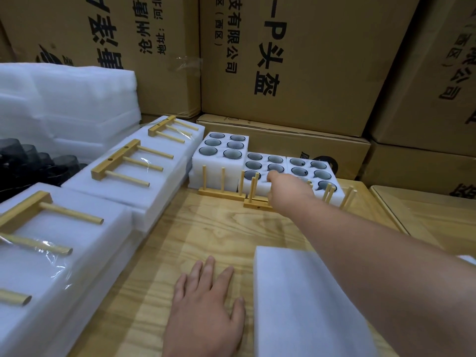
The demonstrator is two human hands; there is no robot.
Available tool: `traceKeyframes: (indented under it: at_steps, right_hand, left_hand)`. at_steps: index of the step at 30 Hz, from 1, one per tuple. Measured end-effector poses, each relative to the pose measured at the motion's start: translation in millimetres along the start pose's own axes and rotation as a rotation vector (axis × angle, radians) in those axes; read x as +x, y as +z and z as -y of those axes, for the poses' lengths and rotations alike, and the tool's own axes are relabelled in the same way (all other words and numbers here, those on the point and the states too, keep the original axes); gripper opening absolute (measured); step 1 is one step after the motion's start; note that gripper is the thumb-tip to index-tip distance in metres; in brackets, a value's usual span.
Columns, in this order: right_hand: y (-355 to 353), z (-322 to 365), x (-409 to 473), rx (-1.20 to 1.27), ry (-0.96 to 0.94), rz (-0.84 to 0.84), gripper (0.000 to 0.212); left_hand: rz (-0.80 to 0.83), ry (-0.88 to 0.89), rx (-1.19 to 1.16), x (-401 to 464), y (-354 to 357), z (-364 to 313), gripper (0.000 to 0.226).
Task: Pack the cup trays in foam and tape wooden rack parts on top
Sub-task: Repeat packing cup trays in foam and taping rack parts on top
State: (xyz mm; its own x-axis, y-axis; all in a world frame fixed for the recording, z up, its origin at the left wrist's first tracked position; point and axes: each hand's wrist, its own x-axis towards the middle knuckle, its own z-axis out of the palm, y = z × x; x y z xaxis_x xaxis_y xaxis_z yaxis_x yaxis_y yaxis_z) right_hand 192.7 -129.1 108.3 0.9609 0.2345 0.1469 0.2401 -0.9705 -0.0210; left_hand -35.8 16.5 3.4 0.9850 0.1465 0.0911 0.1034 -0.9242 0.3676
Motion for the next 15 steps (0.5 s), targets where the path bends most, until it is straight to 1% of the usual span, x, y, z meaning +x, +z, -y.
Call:
traceKeyframes:
  at_steps: [4,8,12,15]
  right_hand:
    - [0,2,0,0.074,0.064,0.023,0.012]
    - [-4,5,1,0.095,0.062,0.03,0.011]
    - [-9,7,3,0.147,0.093,0.051,0.004]
    - [-13,8,2,0.116,0.127,0.104,0.006]
  left_hand:
    - [-0.003,-0.001,-0.007,-1,-2,-1,0.076]
    - [-0.006,0.0,0.006,-2,-1,0,0.076]
    - [-0.007,-0.002,0.007,-3,-1,0,0.076]
    - [-0.009,-0.007,0.01,-3,-1,0,0.077]
